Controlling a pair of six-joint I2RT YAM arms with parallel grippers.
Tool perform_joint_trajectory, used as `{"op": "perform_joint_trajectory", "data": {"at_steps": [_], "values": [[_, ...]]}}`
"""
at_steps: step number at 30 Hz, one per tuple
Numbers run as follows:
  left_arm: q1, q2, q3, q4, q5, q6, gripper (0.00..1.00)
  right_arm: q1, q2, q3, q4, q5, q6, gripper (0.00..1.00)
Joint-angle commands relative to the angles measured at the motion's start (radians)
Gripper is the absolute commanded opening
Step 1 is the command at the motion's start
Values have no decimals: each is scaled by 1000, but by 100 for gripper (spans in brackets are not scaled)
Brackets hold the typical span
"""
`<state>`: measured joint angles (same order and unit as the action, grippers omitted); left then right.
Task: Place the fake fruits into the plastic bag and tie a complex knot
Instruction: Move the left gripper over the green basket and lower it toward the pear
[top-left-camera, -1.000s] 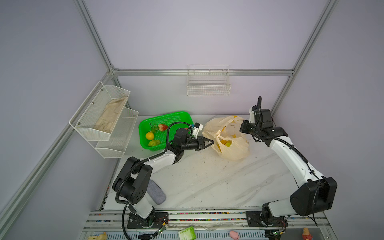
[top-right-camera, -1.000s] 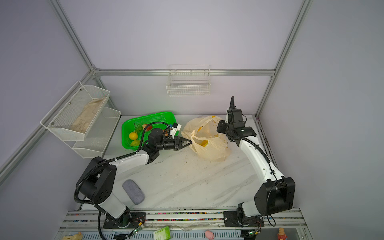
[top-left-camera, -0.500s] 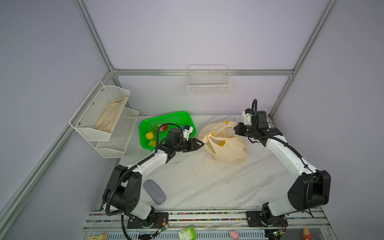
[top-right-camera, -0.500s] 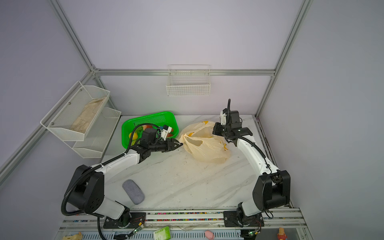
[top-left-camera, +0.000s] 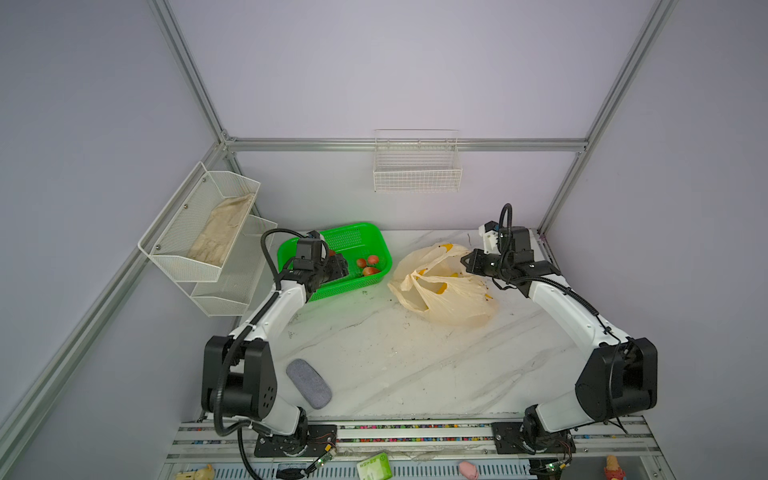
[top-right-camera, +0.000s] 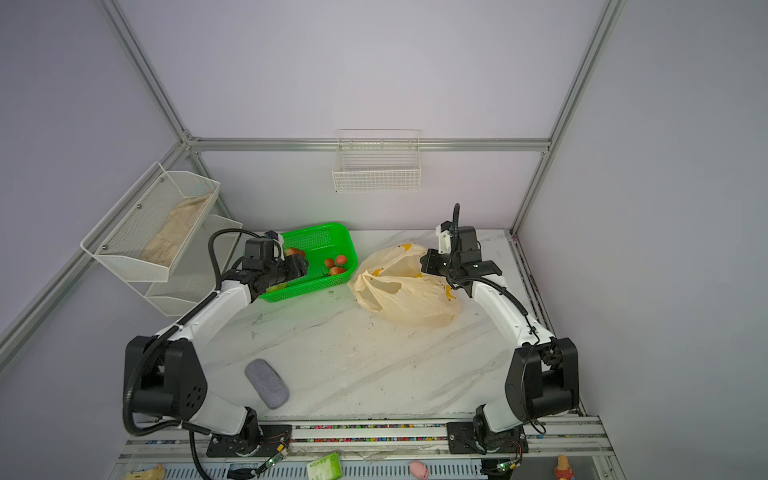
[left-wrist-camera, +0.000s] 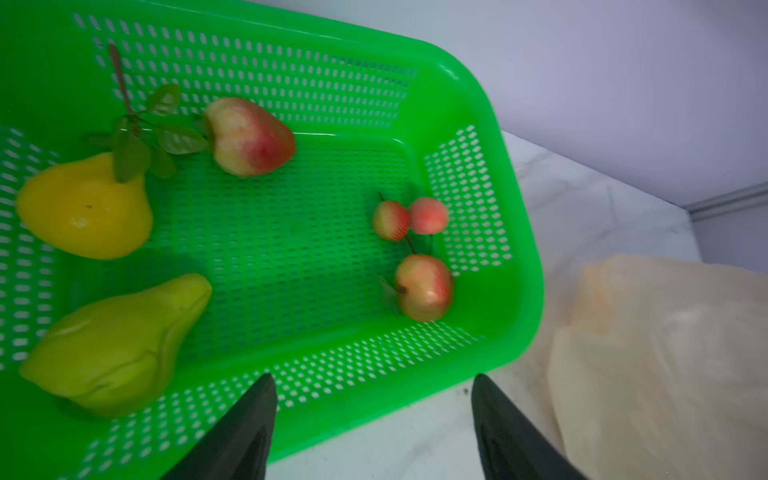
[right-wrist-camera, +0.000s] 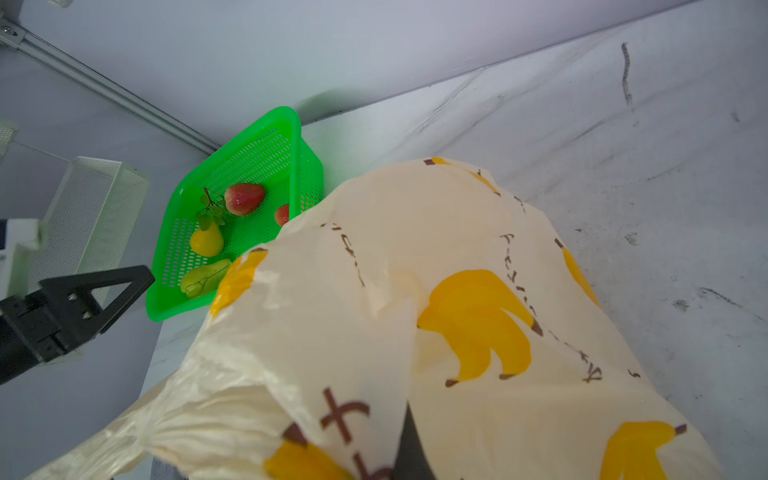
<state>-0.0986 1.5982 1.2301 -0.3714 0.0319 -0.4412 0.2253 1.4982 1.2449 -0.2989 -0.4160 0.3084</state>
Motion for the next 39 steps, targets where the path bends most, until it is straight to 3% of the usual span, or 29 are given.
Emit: {"op": "perform_joint_trajectory", "data": {"at_steps": [1,3,9,15,35,39], "values": [[29,123,224,-154,-259,125,77,-4,-9,-11,39,-25,-12,0],[39,201,302,-193,-326,170,79,-4,-8,-12,41,-27,-16,0],[90,404,506,-291,-395,222,80,-3,-2,-18,54,-38,-25,0],[128,537,640,-356,-419,272,80,-3,15,-23,69,-43,-20,0],[163,728,813,-439,-283,288,78,-3,53,-14,53,-35,-34,0],[167,736,820,-444,-267,288,73,-4,53,-16,49,-33,-34,0]]}}
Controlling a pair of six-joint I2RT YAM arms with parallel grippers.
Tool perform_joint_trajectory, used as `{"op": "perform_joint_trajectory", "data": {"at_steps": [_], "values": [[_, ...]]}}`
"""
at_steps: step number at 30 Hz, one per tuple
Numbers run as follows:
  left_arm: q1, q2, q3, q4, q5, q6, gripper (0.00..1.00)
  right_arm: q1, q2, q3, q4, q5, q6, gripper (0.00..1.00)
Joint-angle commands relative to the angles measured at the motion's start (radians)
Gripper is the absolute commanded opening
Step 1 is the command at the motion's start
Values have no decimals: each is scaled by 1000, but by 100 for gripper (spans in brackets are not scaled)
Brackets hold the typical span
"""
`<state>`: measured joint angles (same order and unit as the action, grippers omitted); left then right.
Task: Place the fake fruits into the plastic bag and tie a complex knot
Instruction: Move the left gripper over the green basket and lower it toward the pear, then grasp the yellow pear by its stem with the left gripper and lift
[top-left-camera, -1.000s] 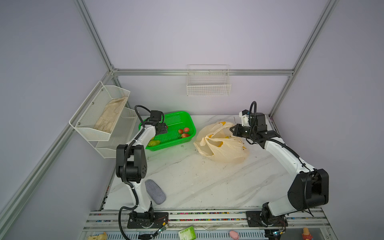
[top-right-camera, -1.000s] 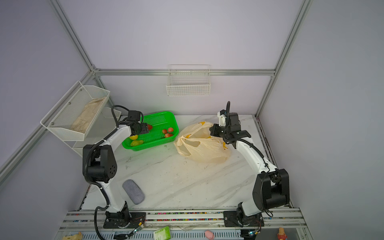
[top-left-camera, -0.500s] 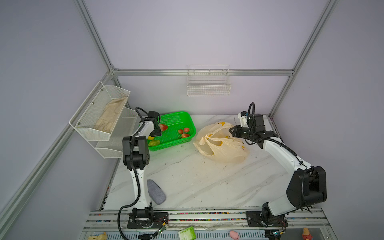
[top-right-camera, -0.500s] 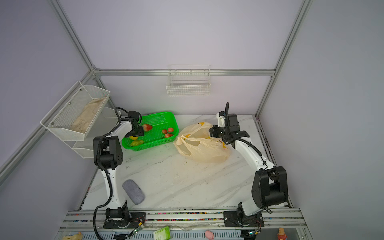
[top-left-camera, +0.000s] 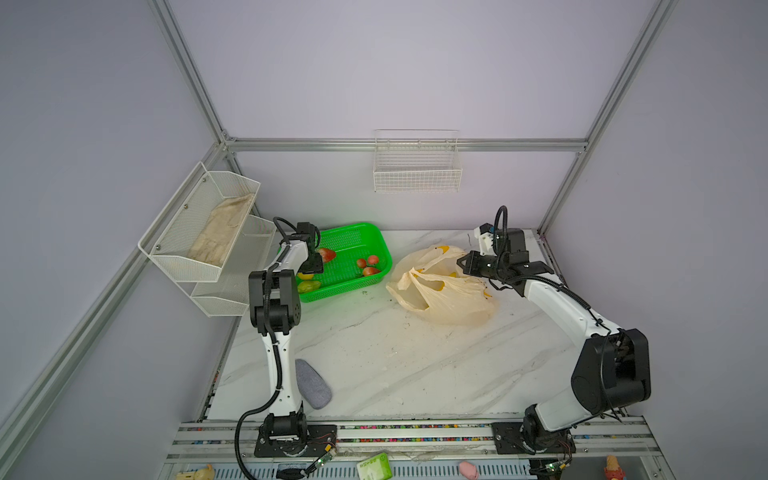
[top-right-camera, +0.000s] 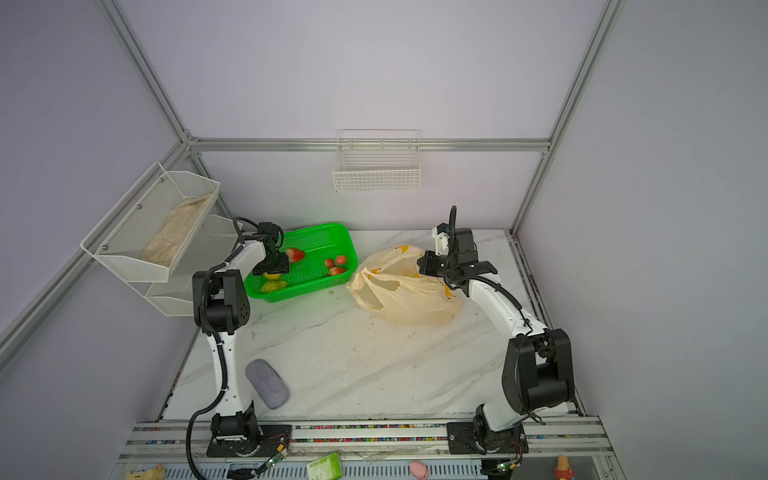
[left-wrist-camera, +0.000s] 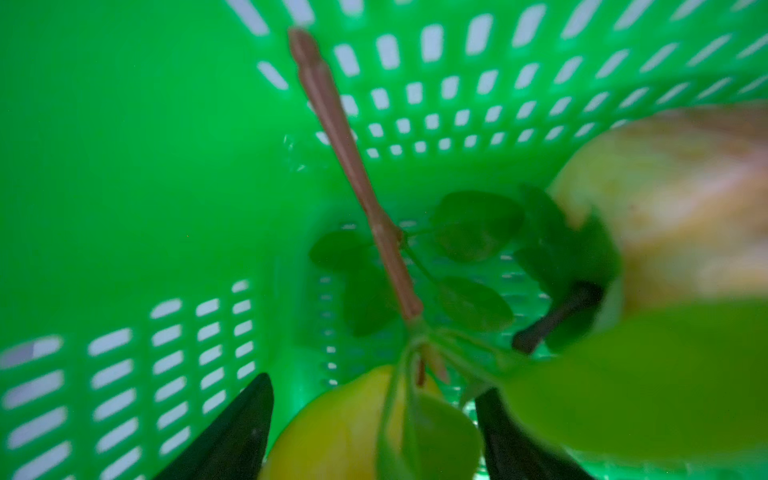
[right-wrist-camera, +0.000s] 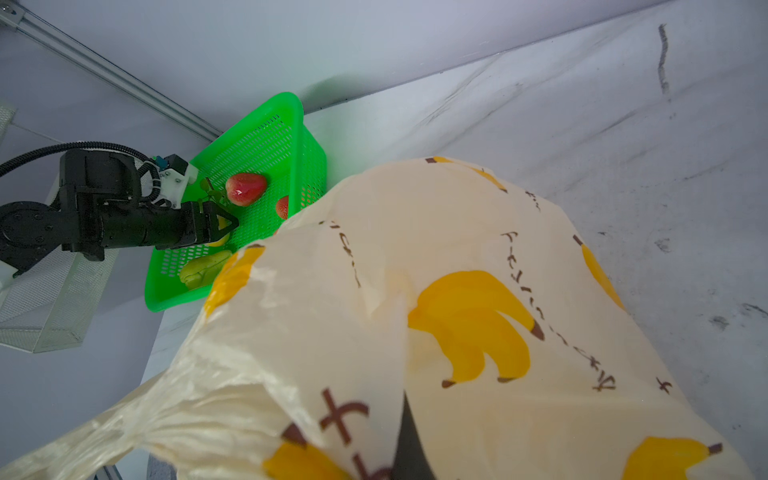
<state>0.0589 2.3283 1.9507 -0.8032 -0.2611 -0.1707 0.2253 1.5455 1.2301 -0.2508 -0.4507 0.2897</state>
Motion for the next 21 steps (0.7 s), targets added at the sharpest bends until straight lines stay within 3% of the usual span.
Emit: {"op": "perform_joint_trajectory", "data": {"at_steps": [1,12,21], "values": [[10,6,102,-13,30,17,72,-3,7,1,1,3,-15,0],[10,-63,75,-15,60,-5,43,-3,5,-2,2,0,-15,0],[6,-256,-28,15,135,-74,37,-3,0,-8,3,-5,-14,0]]}}
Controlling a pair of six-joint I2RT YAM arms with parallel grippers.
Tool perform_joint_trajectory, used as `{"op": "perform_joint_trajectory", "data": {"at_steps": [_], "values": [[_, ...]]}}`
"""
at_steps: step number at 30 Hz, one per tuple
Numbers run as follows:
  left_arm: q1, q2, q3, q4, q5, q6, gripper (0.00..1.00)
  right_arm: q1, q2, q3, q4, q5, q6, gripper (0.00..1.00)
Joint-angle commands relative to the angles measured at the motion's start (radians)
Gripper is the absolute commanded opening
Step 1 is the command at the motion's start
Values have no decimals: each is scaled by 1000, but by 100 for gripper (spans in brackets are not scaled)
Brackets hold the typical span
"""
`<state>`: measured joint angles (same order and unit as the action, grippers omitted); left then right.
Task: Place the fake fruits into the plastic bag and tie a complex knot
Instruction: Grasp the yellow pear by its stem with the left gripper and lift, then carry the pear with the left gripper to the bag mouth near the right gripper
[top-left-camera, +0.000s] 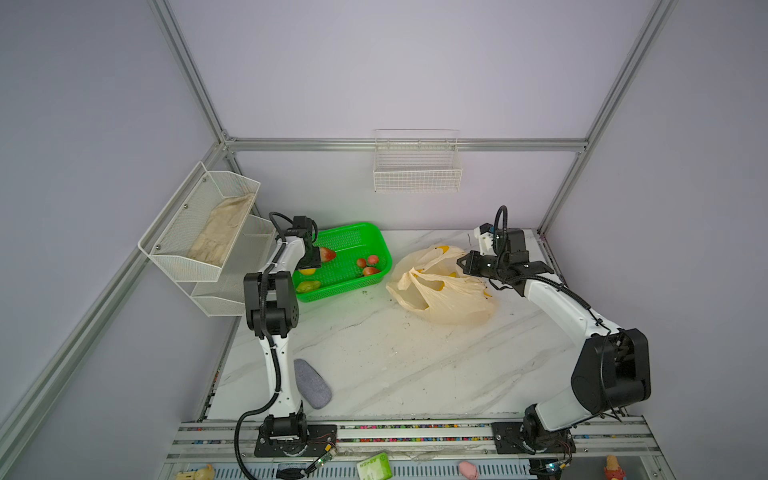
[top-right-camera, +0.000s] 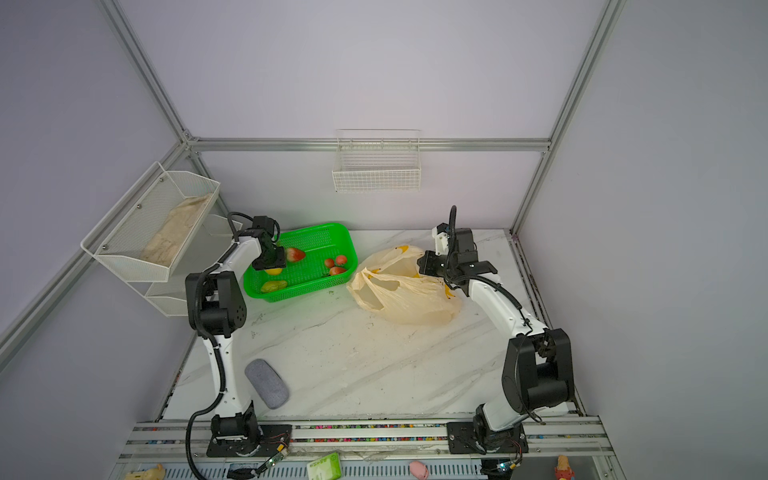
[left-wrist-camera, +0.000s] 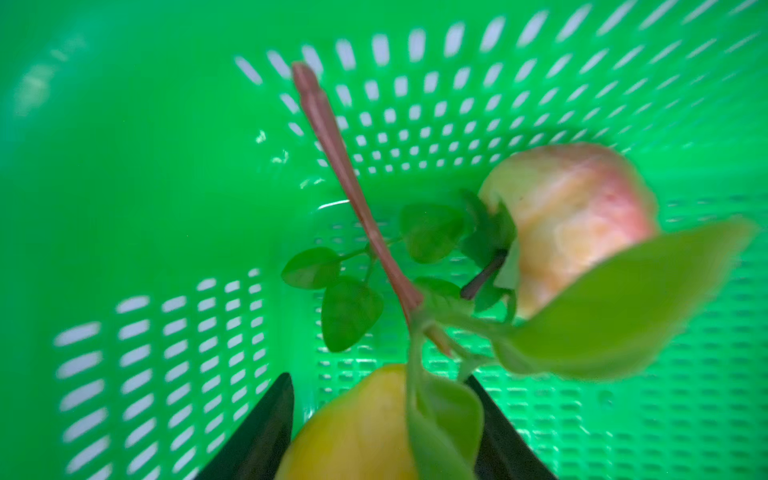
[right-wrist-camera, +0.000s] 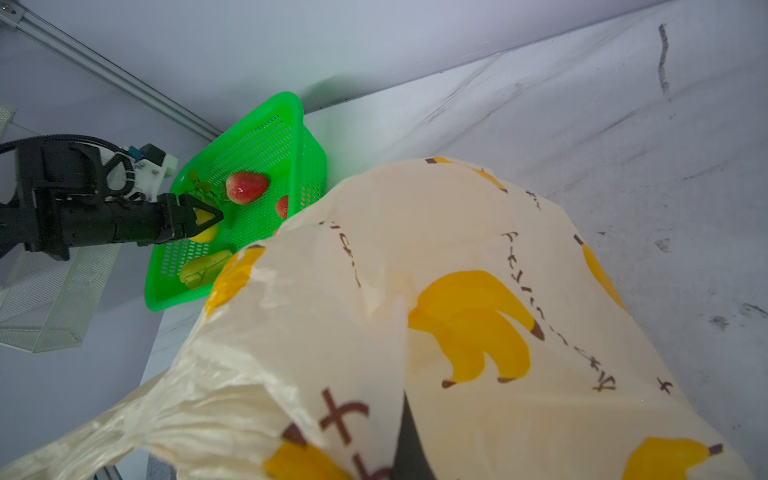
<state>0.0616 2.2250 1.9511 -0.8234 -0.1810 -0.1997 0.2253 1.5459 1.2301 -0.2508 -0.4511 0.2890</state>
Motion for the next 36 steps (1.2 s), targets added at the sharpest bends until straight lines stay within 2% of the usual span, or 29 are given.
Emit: {"op": "perform_joint_trajectory", "data": {"at_steps": [1,7,13,18,21,25,33,36], "values": [[1,-195,-62,53,80,-59,37,-4,-2,-9,1,-1,-14,0],[-67,-546,-390,294,336,-176,35,-3,0,-1,14,8,6,0],[-212,-879,-724,428,425,-263,32,-3,15,10,24,-12,11,0],[-390,-1011,-946,493,494,-366,31,-3,20,30,18,-3,8,0],[-496,-1032,-1027,608,554,-450,31,-3,29,37,18,-5,9,0],[-602,-972,-1022,738,633,-507,31,-3,36,33,24,-7,6,0],[-629,-846,-984,934,742,-625,31,-4,36,24,25,-10,5,0],[-629,-840,-1004,983,776,-655,31,-3,40,26,24,-12,5,0]]}}
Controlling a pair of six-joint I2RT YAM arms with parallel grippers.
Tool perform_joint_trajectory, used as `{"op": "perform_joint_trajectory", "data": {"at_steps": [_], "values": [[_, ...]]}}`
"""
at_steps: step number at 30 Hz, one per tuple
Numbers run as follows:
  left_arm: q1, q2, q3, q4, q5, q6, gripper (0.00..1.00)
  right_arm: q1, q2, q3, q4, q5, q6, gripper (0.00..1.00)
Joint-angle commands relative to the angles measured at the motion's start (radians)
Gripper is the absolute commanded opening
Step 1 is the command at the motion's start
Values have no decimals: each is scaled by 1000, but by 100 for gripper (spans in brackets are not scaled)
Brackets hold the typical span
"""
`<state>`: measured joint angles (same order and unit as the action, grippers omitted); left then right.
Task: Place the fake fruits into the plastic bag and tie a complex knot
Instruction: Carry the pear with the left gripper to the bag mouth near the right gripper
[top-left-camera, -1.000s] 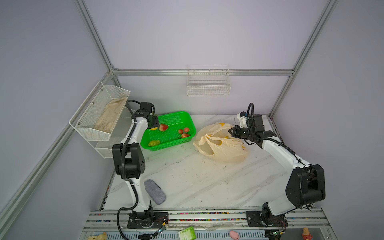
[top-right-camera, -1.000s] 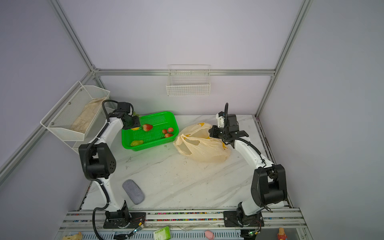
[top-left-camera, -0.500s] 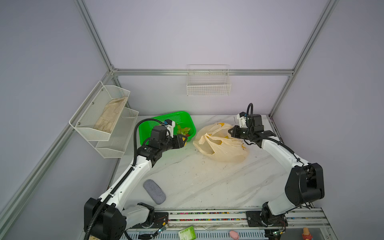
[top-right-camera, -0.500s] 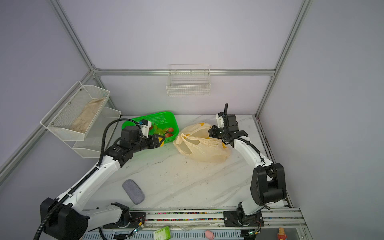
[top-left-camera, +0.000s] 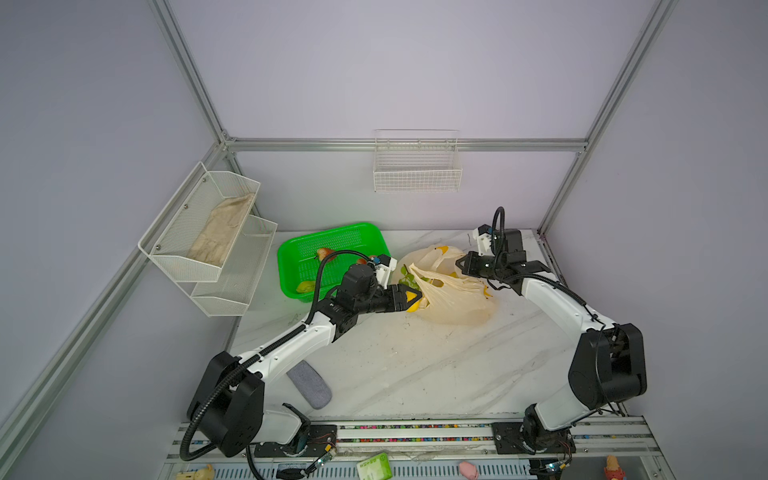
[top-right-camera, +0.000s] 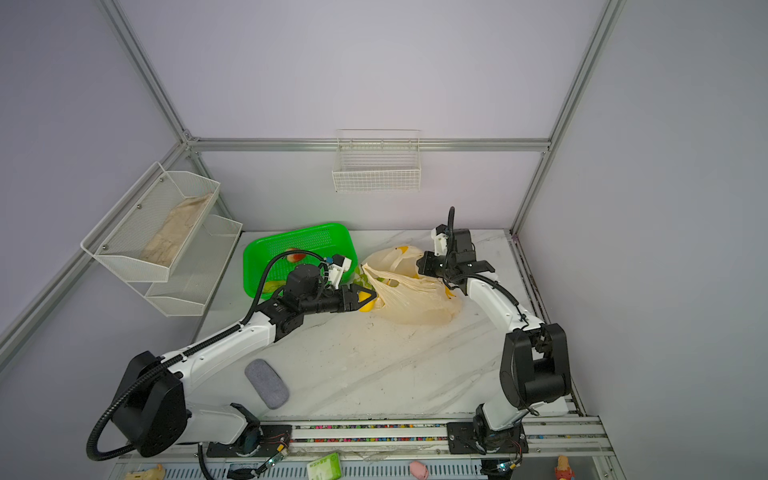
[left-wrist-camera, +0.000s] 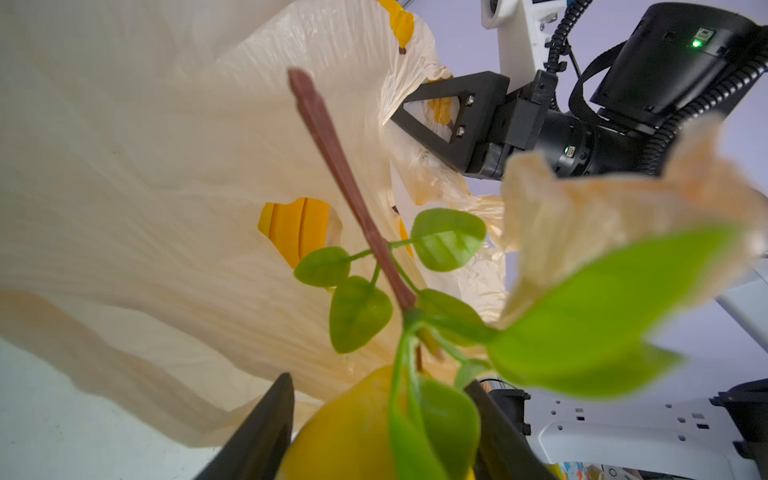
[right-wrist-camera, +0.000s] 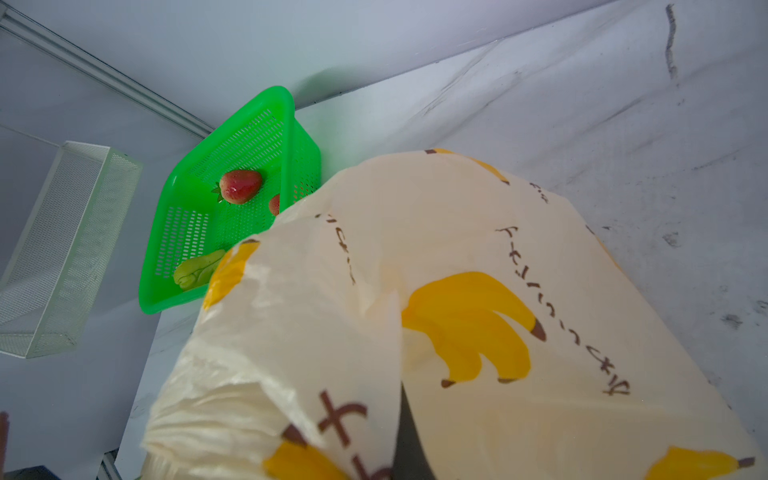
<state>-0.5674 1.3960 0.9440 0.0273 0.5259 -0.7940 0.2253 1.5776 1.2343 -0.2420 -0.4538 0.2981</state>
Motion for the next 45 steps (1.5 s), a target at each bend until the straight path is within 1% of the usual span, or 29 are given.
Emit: {"op": "perform_joint_trajectory", "data": {"at_steps": [1,4,7,9,11,13,18,20,25,27,29,32,34,37,40,42,45], "values": [[0,-22,-13,131,68,-60,31,-3,9,22,15,-8,-4,0],[23,-74,-56,37,70,-12,31,-4,13,21,15,-8,-7,0],[83,-151,-141,-33,69,8,29,-3,16,18,17,-10,-8,0],[107,-191,-198,-33,98,13,28,-3,16,17,17,-10,-12,0],[107,-196,-217,-39,141,22,28,-4,18,14,15,-8,-12,0],[93,-165,-209,-30,181,10,28,-3,17,12,17,-9,-13,0],[32,-81,-156,40,207,-20,28,-4,19,18,14,-9,-11,0],[27,-68,-140,27,205,-21,27,-3,21,22,9,-9,-13,0],[50,-152,-164,-167,53,61,26,-3,24,22,7,-8,-16,0],[63,-188,-197,-201,3,62,26,-3,28,23,13,-11,-17,0],[66,-208,-221,-212,-15,61,25,-4,32,22,13,-11,-17,0],[50,-183,-230,-211,49,65,26,-4,34,21,13,-10,-19,0],[15,-156,-215,-215,86,88,26,-3,33,20,15,-9,-20,0],[-36,-107,-172,-206,114,102,26,-3,37,20,16,-13,-20,0],[-65,-68,-126,-186,135,103,26,-4,35,18,13,-13,-20,0],[-67,-58,-114,-153,134,97,25,-3,32,16,13,-10,-20,0],[-66,-60,-98,-83,80,83,24,-4,30,14,14,-11,-20,0]]}}
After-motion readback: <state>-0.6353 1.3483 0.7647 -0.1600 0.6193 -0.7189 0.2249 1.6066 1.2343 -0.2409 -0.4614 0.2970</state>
